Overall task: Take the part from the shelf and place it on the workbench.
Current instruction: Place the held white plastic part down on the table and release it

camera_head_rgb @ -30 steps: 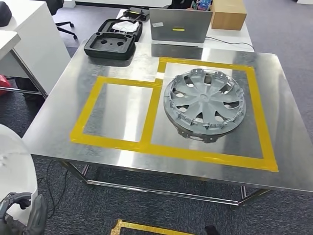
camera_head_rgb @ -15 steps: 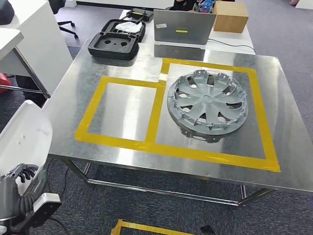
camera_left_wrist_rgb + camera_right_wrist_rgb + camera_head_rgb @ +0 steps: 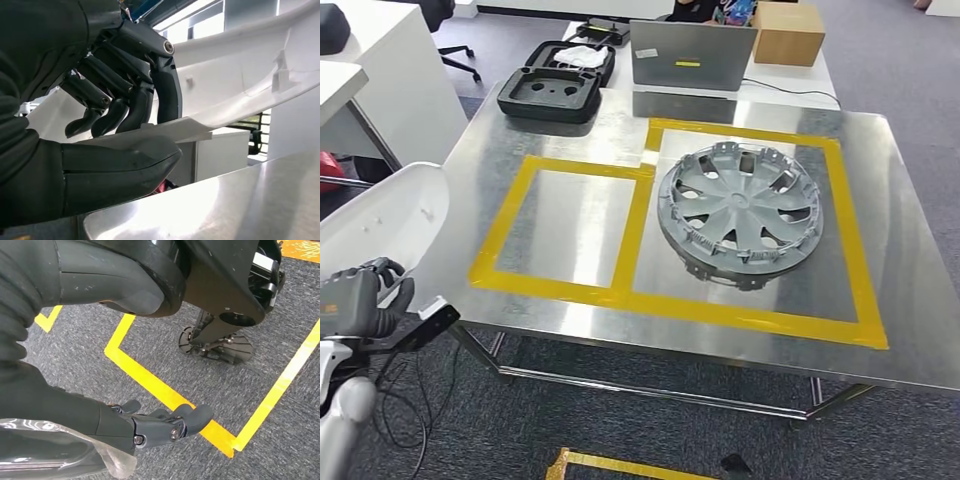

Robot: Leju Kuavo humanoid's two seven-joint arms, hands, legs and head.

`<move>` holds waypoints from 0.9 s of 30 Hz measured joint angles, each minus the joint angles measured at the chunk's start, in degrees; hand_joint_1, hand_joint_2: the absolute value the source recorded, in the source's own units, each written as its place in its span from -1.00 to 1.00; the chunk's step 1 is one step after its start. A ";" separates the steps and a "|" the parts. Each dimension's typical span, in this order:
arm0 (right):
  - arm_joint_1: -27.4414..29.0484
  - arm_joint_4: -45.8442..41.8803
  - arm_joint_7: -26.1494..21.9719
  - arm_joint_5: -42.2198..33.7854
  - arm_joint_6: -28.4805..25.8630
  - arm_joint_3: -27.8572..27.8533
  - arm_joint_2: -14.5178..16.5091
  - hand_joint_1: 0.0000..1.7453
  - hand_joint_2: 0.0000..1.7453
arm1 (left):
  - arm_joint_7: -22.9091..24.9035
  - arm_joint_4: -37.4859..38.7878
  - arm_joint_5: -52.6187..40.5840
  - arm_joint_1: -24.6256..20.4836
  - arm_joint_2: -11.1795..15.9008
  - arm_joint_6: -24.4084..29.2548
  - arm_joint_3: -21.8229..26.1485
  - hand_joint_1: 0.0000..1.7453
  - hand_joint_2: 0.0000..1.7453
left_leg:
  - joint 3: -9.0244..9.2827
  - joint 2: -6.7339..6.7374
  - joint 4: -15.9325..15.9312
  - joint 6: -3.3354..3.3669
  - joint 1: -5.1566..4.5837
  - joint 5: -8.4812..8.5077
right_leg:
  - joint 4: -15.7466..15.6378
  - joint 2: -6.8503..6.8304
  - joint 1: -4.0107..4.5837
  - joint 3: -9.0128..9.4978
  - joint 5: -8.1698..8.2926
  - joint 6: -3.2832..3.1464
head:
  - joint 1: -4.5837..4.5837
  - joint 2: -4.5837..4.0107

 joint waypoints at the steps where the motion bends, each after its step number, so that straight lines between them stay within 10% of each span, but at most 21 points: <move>1: -0.05 0.00 0.04 0.11 0.08 0.10 0.00 -1.00 1.00 | 0.60 1.96 -0.99 -1.63 0.25 0.02 -0.64 1.00 1.00 | 0.00 0.01 0.00 0.00 0.00 0.01 | 0.01 0.03 0.00 -0.03 0.01 -0.01 | 0.00 0.00; 12: -0.53 0.00 1.33 1.35 0.69 0.32 -0.04 -1.00 1.00 | 5.96 25.63 -12.49 -18.62 -1.54 1.91 -8.90 1.00 1.00 | -0.06 0.02 0.03 -0.02 -0.01 0.04 | 0.03 0.06 -0.01 -0.13 0.04 -0.03 | 0.00 0.00; 27: -0.75 0.00 1.90 2.98 1.05 0.30 -0.98 -1.00 1.00 | 8.21 42.92 -19.76 -30.30 -15.19 4.15 -18.78 1.00 1.00 | -0.15 0.01 0.05 -0.01 -0.04 0.04 | 0.03 0.05 -0.05 -0.18 0.06 -0.01 | 0.00 0.00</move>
